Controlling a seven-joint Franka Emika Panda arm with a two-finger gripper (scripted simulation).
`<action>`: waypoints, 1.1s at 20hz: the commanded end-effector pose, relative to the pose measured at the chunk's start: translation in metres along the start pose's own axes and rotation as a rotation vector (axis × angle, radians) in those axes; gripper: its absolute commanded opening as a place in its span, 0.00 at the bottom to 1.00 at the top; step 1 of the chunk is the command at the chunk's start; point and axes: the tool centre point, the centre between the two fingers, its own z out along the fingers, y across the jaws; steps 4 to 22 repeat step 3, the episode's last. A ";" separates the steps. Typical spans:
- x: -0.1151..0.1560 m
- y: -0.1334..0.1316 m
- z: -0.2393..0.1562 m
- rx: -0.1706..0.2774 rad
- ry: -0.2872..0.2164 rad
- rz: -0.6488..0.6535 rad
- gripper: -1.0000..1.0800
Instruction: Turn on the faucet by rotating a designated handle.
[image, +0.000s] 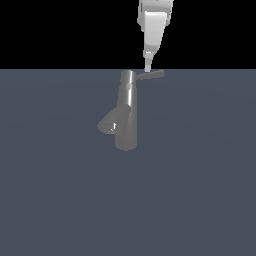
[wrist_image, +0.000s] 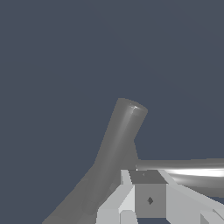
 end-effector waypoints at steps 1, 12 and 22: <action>0.037 -0.005 0.008 -0.010 0.007 0.044 0.00; 0.041 -0.007 0.009 -0.010 0.007 0.046 0.00; 0.041 -0.007 0.009 -0.010 0.007 0.046 0.00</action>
